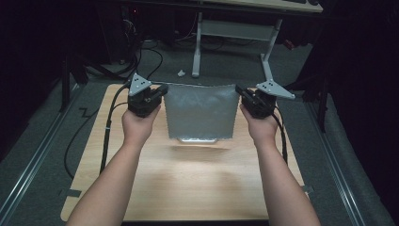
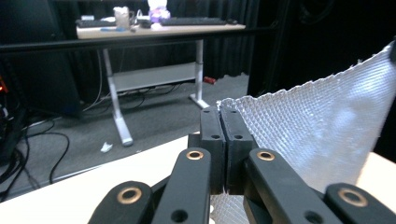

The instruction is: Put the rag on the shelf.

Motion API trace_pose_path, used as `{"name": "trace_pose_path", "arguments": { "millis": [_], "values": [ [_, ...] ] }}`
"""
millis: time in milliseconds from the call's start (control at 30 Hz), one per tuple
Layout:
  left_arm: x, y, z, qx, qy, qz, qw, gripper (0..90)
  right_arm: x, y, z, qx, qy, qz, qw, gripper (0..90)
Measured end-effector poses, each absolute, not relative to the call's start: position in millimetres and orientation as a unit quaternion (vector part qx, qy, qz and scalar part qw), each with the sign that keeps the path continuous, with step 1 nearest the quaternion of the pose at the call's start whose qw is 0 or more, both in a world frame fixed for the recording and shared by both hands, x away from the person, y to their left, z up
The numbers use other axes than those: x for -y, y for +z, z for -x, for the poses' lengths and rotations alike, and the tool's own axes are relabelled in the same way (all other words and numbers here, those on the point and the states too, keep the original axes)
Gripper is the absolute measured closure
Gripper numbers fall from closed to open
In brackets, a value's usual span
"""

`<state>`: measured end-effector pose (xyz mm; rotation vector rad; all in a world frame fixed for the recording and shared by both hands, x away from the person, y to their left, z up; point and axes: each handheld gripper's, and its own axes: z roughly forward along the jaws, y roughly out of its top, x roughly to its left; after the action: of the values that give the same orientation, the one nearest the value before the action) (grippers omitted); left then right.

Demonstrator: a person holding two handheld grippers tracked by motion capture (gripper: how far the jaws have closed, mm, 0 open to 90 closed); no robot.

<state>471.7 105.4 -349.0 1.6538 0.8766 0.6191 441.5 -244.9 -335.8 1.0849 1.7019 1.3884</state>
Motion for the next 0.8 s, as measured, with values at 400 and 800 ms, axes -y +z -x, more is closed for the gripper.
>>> {"name": "trace_pose_path", "arguments": {
  "millis": [400,800],
  "values": [
    [-101,-371,-496,-0.382,0.251,-0.722,0.52,88.9,242,-352,-471,-0.678,0.495,-0.427,0.336,90.0],
    [-97,-410,-500,-0.39,0.204,-0.76,0.478,88.9,246,-387,-484,-0.703,0.471,-0.444,0.295,90.0]
  ]
}}
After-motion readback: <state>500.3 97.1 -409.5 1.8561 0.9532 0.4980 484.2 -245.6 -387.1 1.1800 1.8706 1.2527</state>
